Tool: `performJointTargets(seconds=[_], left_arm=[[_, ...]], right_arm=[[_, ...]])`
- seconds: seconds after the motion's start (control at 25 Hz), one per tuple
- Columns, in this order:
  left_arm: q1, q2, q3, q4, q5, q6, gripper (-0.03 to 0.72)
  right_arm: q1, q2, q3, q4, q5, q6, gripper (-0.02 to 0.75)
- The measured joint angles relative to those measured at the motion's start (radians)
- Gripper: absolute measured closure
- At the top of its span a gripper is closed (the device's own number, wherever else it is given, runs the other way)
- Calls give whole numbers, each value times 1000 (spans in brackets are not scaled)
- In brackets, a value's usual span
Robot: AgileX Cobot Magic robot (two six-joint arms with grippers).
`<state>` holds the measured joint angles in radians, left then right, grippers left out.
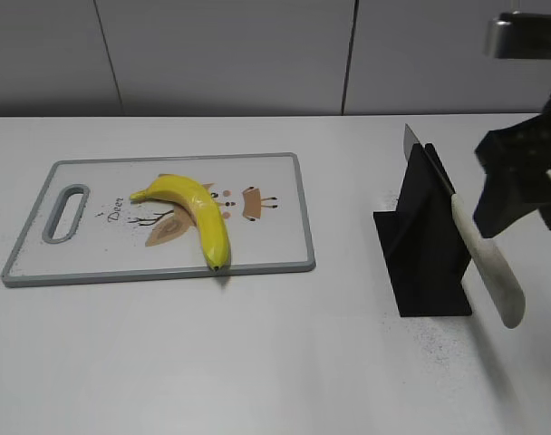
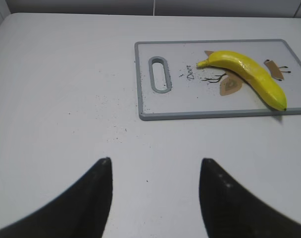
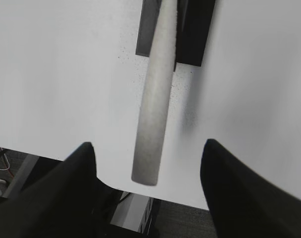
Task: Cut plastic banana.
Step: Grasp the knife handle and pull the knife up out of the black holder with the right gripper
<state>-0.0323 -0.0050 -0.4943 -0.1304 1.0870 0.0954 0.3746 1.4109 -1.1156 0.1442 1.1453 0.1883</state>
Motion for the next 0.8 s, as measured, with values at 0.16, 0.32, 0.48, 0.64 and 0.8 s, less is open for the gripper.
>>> performJointTargets(seconds=[0.16, 0.32, 0.48, 0.64, 0.8], left_arm=[[0, 0, 0, 0, 0, 0, 143], [0, 0, 0, 0, 0, 0, 143], [0, 0, 0, 0, 0, 0, 143], [0, 0, 0, 0, 0, 0, 143], [0, 0, 0, 0, 0, 0, 143]], right_arm=[[50, 95, -1, -33, -40, 63, 210], [51, 173, -1, -91, -48, 124, 210], [51, 243, -1, -100, -49, 136, 218], [51, 281, -1, -54, -49, 139, 297], [50, 286, -1, -64, -43, 146, 547]])
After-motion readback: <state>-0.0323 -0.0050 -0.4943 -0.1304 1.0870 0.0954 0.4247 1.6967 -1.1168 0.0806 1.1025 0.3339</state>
